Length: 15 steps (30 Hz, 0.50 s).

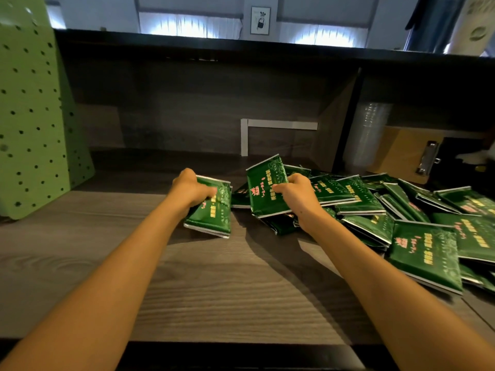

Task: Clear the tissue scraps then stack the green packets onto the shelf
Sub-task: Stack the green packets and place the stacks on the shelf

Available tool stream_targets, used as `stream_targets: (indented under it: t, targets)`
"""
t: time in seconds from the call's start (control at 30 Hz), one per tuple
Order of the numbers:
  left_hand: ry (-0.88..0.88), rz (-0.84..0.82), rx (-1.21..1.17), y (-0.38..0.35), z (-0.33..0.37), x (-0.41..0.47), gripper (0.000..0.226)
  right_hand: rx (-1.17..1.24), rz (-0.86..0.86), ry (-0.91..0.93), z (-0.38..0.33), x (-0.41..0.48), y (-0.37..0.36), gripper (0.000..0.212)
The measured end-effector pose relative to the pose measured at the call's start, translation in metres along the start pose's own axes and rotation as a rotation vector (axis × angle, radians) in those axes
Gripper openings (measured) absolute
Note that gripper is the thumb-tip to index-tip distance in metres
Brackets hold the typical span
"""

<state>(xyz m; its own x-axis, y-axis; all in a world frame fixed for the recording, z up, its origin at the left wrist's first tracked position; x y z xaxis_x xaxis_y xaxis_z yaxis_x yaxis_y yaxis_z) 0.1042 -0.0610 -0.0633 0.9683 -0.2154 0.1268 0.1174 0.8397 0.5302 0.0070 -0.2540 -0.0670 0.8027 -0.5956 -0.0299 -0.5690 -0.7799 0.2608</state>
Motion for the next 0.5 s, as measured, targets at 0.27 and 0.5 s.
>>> stream_targets:
  t: [0.27, 0.5]
  targets:
    - [-0.07, -0.1, -0.644, -0.014, 0.032, -0.016, 0.054, 0.036, -0.054, -0.026, -0.001, -0.005, -0.003, 0.03]
    - [-0.214, -0.096, -0.516, -0.028, 0.033, -0.019, 0.079, 0.127, -0.203, -0.066, -0.005, -0.012, -0.014, 0.047]
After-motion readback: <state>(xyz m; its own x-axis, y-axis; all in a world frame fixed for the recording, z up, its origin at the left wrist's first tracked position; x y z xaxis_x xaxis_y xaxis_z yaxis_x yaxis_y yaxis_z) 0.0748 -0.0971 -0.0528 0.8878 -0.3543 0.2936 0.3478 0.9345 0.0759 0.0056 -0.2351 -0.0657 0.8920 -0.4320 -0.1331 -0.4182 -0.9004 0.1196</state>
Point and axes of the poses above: each hand's wrist, its own x-axis towards the middle knuckle, its own y-axis out of the back of the hand, z = x × y, the point moved 6 cm from there along x, towards the middle knuckle, and after that the axes turned 7 degrees about -y, right-handed, at the moved point
